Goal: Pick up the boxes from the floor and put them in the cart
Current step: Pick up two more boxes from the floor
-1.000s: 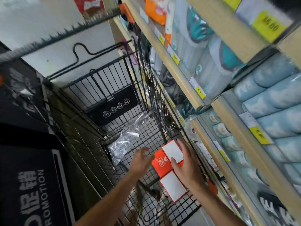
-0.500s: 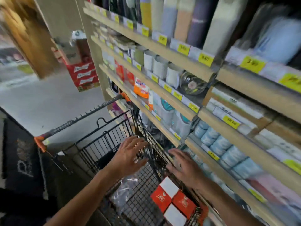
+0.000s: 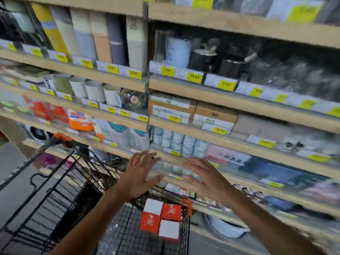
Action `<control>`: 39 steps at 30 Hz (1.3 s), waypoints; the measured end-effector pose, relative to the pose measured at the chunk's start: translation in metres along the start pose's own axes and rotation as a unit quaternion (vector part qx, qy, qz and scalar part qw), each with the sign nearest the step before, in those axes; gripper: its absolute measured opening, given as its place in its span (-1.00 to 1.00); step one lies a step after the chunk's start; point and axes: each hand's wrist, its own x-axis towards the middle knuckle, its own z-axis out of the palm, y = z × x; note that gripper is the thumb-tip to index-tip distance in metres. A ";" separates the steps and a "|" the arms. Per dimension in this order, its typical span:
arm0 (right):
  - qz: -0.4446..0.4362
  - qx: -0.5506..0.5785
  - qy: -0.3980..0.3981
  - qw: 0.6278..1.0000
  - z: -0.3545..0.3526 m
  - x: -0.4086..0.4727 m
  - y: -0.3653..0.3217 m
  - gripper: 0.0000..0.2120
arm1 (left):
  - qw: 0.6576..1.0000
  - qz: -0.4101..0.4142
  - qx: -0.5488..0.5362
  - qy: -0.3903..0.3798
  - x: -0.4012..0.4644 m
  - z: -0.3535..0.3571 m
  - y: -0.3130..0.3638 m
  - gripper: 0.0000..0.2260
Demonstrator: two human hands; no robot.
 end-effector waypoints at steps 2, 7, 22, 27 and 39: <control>0.038 -0.002 0.018 0.999 -0.017 -0.025 0.013 -0.24 | 0.999 0.037 0.003 -0.002 0.020 0.005 0.022 -0.31; 0.106 -0.008 0.070 0.992 -0.052 -0.094 0.045 -0.30 | 0.993 0.107 -0.040 -0.019 0.058 0.024 0.096 -0.29; 0.279 0.001 0.228 0.933 -0.109 -0.403 0.127 -0.43 | 0.939 0.319 -0.057 -0.114 0.069 0.117 0.407 -0.37; 0.324 0.009 0.264 0.908 -0.107 -0.494 0.140 -0.41 | 0.914 0.374 -0.062 -0.142 0.057 0.155 0.495 -0.32; 0.516 -0.006 0.314 0.797 -0.109 -0.684 0.149 -0.24 | 0.832 0.495 -0.093 -0.232 0.051 0.265 0.658 -0.21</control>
